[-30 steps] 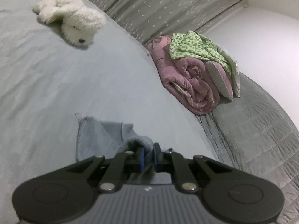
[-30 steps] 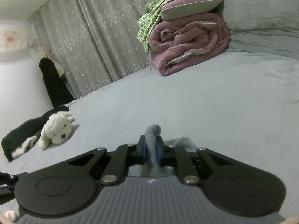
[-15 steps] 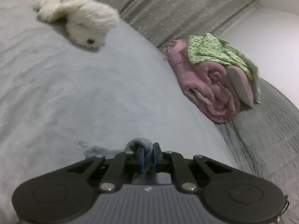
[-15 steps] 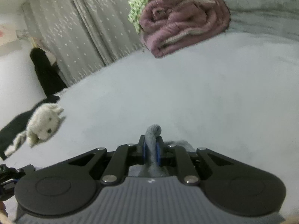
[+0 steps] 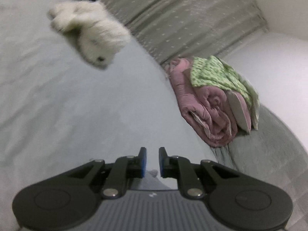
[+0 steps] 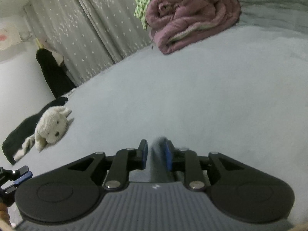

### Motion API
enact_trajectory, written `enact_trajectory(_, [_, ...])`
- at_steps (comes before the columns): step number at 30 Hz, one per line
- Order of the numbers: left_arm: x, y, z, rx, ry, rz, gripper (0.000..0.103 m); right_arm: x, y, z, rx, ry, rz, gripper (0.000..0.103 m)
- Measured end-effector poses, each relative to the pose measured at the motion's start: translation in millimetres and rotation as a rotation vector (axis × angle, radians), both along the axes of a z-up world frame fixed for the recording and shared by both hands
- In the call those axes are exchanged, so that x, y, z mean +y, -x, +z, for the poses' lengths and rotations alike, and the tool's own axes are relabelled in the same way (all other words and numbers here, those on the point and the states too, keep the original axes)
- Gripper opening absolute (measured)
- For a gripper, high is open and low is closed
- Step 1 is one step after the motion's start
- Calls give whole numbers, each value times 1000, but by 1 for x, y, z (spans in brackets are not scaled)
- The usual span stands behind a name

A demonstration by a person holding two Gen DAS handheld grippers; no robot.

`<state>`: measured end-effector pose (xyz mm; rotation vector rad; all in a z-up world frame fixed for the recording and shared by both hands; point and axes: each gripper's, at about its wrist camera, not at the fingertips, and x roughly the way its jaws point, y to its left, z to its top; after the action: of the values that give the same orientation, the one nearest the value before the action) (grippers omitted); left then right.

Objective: Fold clothes

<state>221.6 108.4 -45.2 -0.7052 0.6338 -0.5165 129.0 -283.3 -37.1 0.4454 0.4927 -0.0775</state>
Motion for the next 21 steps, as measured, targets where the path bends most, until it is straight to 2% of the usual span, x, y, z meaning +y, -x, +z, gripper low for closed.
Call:
enact_trajectory(4, [-17, 3, -9, -43, -139, -7, 12, 5, 3, 11, -33, 40, 17, 25])
enact_trajectory(9, [-38, 4, -27, -84, -319, -6, 12, 28, -11, -1, 23, 190, 72, 25])
enact_trajectory(10, [-42, 4, -31, -93, -355, -6, 11, 27, -14, -7, 45, 206, 64, 23])
enact_trajectory(11, [-46, 5, -34, -101, -392, -6, 3, 27, -16, -13, 67, 223, 57, 18])
enact_trajectory(12, [-50, 5, -38, -109, -428, -6, 3, 23, -17, -19, 81, 221, 43, 12])
enact_trajectory(15, [-52, 5, -39, -118, -451, -3, 3, 10, -13, -25, 59, 154, 19, 10])
enact_trajectory(17, [-54, 6, -35, -123, -468, 0, 3, 11, -12, -21, 57, 149, 12, 10])
enact_trajectory(18, [-55, 7, -33, -126, -477, 2, 3, 13, -11, -18, 54, 155, 13, 13])
enact_trajectory(19, [-57, 9, -29, -133, -483, 5, 3, 16, -9, -15, 51, 161, 14, 21])
enact_trajectory(21, [-61, 15, -18, -160, -486, 12, 9, 24, -5, -5, 36, 176, 13, 26])
